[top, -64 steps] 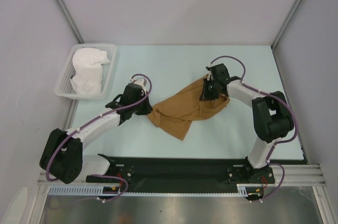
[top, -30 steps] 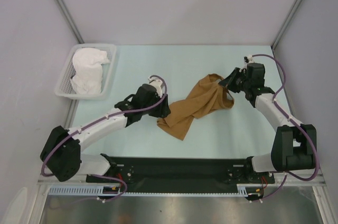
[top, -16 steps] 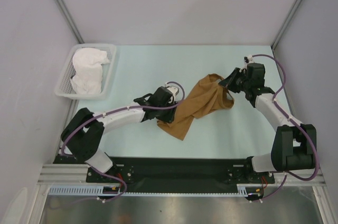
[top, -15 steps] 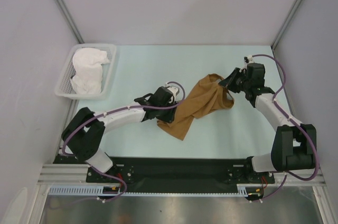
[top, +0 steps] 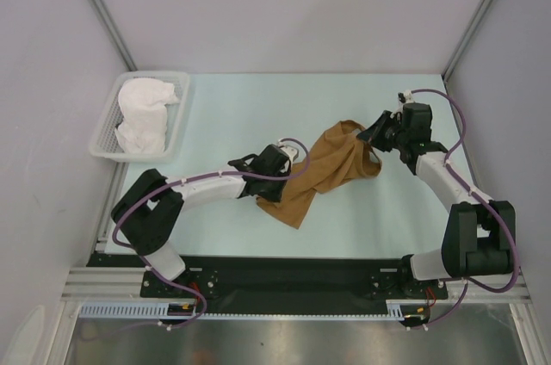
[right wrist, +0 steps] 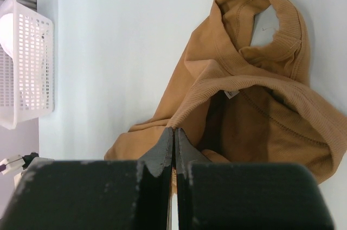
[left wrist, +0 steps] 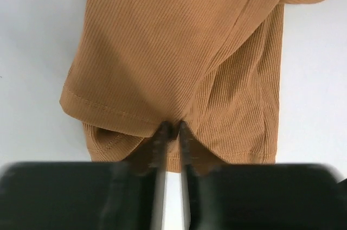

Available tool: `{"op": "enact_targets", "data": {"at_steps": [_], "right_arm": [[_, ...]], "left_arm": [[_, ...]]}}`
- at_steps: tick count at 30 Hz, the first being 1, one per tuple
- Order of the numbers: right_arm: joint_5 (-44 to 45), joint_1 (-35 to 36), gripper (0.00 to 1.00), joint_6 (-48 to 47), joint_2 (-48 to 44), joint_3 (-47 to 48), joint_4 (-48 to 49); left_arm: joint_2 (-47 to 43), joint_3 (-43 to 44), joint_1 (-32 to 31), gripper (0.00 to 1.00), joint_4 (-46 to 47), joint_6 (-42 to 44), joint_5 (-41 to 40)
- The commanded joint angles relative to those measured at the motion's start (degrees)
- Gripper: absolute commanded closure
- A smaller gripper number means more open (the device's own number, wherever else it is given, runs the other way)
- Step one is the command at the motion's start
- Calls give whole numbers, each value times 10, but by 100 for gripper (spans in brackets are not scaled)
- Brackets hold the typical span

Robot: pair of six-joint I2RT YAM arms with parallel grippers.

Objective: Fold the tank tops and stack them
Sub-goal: Flatten the tank top out

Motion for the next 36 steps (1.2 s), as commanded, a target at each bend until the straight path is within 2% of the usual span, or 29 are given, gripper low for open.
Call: {"op": "enact_targets", "data": {"at_steps": [1,2,10,19,23,26,32,36], "right_arm": [[-10,-3,100,1,3,0,24],[-10,-4,100,0,3,0,22],[-16,-15,100,8,-23,16,7],[-34,-20,100,12,-79,91,-24],[-21,-32,100,2,-151,128,-48],[-28,-68,100,-5,-220,153,-69],[-66,-74,100,-34,-369,184,-79],[-49,-74,100,-42,-459,186,-93]], "left_arm": [[5,23,-4,91,-5,11,-19],[1,25,-4,100,-8,8,-23],[-74,46,-4,99,-42,9,-43],[-186,151,18,100,-153,-1,-113],[-253,211,22,100,-197,-1,-146],[-323,238,22,100,-219,20,-159],[-461,274,20,100,-251,49,-118],[-531,267,20,100,-236,42,-61]]}}
